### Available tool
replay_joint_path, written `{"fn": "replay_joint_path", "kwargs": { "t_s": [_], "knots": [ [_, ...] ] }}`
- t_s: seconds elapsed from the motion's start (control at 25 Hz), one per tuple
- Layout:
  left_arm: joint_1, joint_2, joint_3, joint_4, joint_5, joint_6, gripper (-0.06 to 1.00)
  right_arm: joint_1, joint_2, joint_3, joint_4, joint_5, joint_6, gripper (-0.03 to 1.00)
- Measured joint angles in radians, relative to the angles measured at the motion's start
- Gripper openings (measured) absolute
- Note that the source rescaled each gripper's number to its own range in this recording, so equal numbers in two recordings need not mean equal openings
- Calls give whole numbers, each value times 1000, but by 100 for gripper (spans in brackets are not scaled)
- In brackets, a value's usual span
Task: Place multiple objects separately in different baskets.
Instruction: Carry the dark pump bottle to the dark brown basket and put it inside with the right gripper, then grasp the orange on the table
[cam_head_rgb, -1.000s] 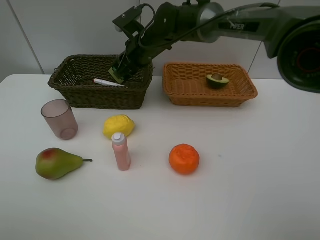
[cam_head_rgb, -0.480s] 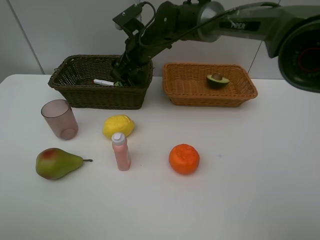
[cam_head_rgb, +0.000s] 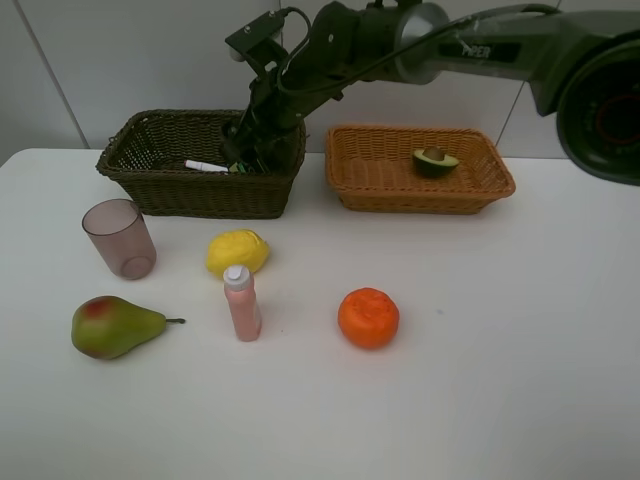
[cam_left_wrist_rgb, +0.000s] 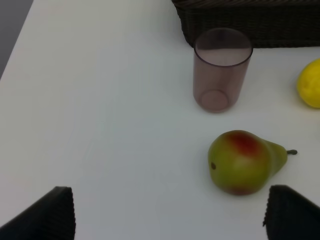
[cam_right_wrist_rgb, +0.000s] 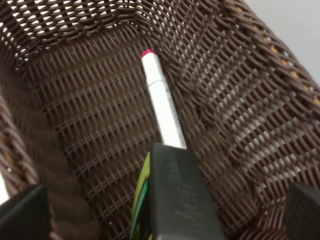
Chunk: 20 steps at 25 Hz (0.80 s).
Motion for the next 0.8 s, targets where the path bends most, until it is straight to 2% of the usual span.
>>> {"fn": "replay_joint_path", "kwargs": {
  "t_s": [0.2, 0.56, 0.8],
  "knots": [
    [0, 0, 0, 0, 0, 0, 100, 0, -40, 0, 1, 95, 0, 99],
    [0, 0, 0, 0, 0, 0, 100, 0, -154, 0, -15, 377, 2, 99],
    [0, 0, 0, 0, 0, 0, 100, 0, -219, -3, -114, 593, 5, 99]
  ]
}}
